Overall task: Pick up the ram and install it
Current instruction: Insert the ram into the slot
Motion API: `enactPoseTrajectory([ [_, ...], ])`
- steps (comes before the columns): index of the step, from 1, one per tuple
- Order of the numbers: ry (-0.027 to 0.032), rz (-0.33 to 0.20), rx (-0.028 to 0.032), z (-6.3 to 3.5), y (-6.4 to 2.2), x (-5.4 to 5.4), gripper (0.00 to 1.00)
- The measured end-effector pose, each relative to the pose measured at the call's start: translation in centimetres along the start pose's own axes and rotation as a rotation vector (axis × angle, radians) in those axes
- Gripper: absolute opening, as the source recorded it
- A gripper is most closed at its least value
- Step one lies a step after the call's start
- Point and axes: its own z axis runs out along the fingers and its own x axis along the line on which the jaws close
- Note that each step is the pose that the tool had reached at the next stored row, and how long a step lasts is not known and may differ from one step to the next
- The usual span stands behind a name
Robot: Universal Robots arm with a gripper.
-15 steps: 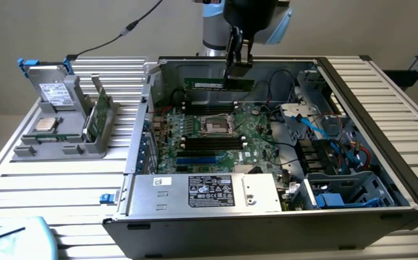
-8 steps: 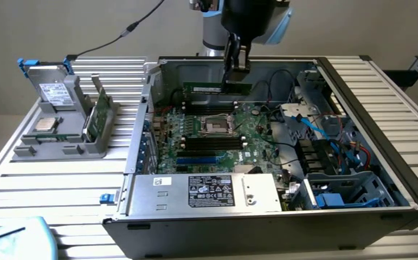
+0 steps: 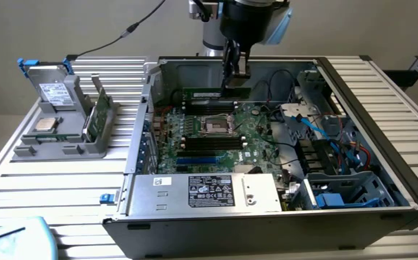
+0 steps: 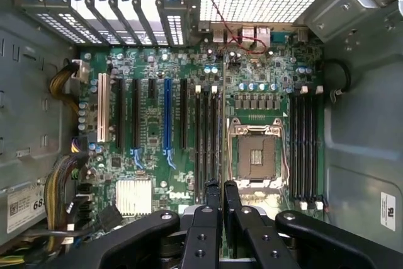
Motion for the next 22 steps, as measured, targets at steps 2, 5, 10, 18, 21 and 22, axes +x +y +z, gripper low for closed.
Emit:
enactPoseTrajectory([
  [2, 0.0038, -0.023, 0.0000, 0.18, -0.02, 0.0, 0.14],
  [5, 0.0070, -0.040, -0.0002, 0.54, -0.05, 0.0, 0.14],
  [10, 0.0067, -0.037, 0.0000, 0.85, -0.13, 0.0, 0.14],
  [18, 0.0019, 0.011, 0.0018, 1.82, -0.23, -0.1, 0.14],
  [21, -0.0002, 0.031, 0.0026, 2.26, -0.28, -0.1, 0.14],
  [22, -0.0001, 0.032, 0.0027, 2.40, -0.30, -0.1, 0.14],
])
